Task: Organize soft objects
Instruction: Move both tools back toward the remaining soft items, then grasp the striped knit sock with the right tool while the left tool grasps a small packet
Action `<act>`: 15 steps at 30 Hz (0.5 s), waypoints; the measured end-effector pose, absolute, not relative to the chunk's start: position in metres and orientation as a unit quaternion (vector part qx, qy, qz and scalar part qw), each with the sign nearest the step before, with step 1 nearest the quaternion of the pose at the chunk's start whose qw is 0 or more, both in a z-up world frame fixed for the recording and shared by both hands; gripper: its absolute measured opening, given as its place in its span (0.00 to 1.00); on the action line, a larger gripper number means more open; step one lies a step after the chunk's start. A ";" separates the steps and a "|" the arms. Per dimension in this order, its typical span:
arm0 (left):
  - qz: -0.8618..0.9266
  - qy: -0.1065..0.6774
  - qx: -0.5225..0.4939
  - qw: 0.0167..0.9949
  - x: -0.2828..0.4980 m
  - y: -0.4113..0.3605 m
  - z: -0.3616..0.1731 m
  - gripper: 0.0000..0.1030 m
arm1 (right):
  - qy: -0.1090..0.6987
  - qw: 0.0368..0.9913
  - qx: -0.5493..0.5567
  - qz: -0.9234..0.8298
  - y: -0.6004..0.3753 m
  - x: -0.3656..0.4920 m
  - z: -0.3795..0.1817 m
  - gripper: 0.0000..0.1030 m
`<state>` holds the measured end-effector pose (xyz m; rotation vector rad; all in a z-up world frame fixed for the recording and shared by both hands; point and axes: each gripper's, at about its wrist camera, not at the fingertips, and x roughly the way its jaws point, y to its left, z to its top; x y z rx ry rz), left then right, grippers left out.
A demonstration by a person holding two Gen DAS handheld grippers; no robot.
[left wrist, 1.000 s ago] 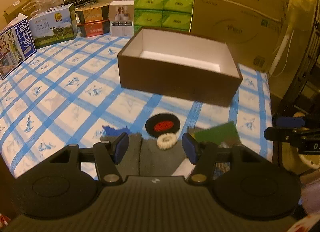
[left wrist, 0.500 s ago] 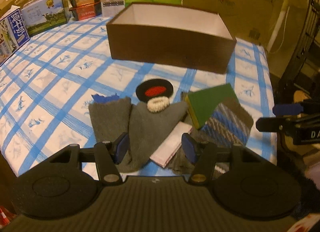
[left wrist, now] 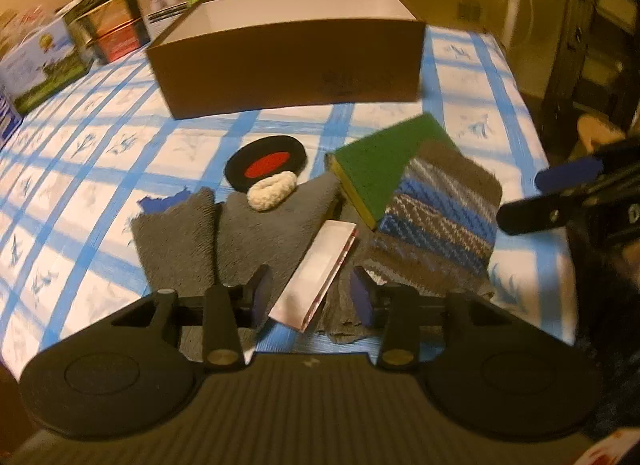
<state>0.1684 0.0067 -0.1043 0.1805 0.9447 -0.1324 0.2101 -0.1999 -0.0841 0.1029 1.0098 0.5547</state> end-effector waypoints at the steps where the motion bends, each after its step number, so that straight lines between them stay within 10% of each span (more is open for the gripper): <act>1: -0.067 0.453 0.098 0.883 0.170 0.004 -0.108 0.36 | 0.479 0.837 0.050 0.261 -0.201 0.210 -0.085 0.72; 15: -0.090 0.465 0.186 0.861 0.190 -0.013 -0.143 0.26 | 0.501 0.827 0.071 0.245 -0.206 0.219 -0.100 0.72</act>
